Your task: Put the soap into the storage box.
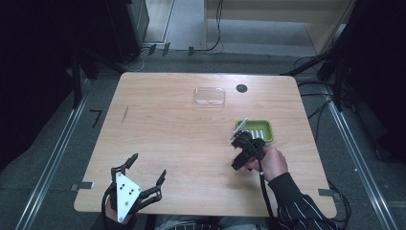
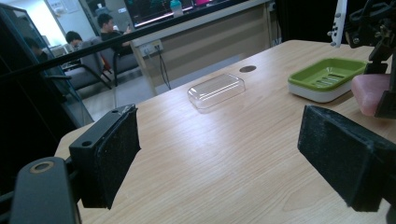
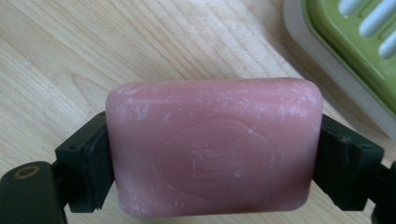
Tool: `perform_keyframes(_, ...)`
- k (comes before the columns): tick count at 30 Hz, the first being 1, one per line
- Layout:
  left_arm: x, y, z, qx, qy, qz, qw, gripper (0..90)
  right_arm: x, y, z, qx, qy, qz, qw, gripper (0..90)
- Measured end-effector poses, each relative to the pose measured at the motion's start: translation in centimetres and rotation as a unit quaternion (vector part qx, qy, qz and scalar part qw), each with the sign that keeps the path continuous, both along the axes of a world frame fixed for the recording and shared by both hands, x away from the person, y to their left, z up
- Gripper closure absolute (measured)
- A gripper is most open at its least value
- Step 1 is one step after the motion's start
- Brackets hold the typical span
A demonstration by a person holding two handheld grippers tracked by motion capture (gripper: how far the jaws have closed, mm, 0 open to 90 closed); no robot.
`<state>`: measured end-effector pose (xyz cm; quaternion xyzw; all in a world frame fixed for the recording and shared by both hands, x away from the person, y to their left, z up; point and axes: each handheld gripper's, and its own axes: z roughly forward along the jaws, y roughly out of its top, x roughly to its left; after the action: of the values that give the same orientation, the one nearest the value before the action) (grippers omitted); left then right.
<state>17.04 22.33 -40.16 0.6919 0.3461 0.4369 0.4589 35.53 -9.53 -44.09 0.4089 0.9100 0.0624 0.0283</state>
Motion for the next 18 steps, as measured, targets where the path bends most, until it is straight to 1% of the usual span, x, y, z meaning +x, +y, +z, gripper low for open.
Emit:
perform_keyframes(11, 0.0, 0.0, 0.0, 0.000, 0.000, 0.000, 1.0000, 13.1, 0.4, -1.2, 0.5, 0.000, -0.002, -0.013, 0.9999, 13.1)
perform_keyframes(13, 0.0, 0.0, 0.0, 0.000, 0.001, 0.000, 1.0000, 13.1, 0.5, -1.3, 0.5, 0.001, -0.006, -0.017, 0.9998, 13.2)
perform_keyframes(16, 0.0, 0.0, 0.0, 0.001, 0.000, 0.000, 1.0000, 13.1, 0.6, -1.6, 0.7, 0.000, -0.004, -0.021, 0.9998, 13.2)
perform_keyframes(18, 0.0, 0.0, 0.0, 0.001, 0.000, 0.000, 1.0000, 13.1, 0.7, -1.8, 0.7, 0.003, -0.008, -0.022, 0.9997, 13.2)
